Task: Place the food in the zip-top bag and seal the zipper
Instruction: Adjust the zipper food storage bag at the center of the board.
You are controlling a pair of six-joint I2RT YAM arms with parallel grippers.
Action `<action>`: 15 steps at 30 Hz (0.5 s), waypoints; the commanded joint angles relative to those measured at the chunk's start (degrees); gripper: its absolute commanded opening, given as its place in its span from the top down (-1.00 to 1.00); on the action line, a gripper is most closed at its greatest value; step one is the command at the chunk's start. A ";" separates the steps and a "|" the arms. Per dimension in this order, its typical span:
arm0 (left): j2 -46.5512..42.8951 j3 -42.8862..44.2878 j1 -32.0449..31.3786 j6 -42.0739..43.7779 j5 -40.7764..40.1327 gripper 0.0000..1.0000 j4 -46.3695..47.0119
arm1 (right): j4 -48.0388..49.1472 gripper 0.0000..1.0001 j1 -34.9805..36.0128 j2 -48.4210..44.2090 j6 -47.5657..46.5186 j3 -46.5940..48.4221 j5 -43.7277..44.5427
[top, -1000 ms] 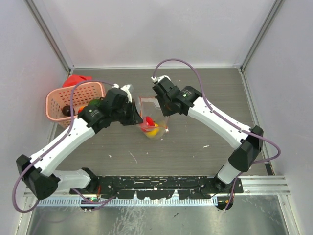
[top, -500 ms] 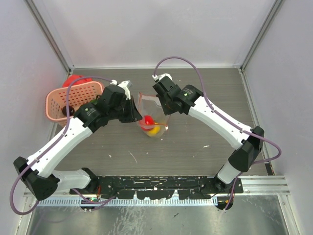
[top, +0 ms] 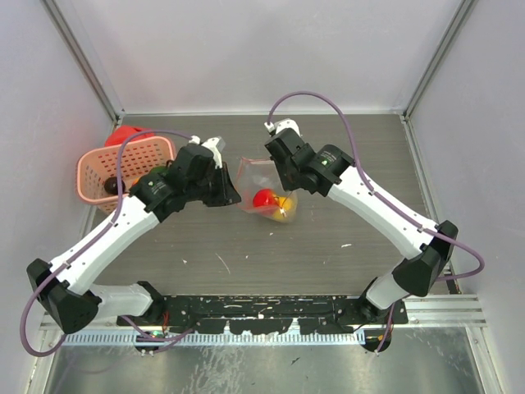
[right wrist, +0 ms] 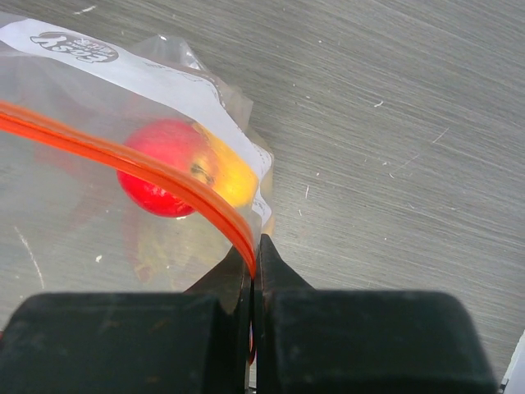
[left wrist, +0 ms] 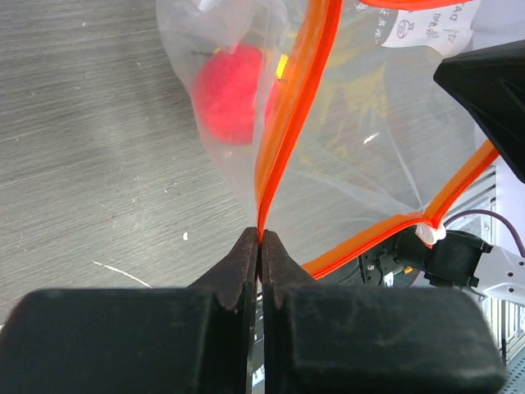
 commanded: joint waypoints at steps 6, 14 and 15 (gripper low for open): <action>-0.16 0.06 0.35 -0.12 0.08 0.69 4.21 | 2.09 0.96 0.01 -2.35 -0.17 -0.30 4.33; -1.28 5.56 2.55 3.21 -2.23 0.12 0.74 | 2.35 0.96 0.04 -2.41 0.20 -0.04 6.76; -1.38 6.32 3.30 3.77 -2.42 0.02 -0.05 | 2.33 0.96 0.06 -2.42 0.20 0.04 7.00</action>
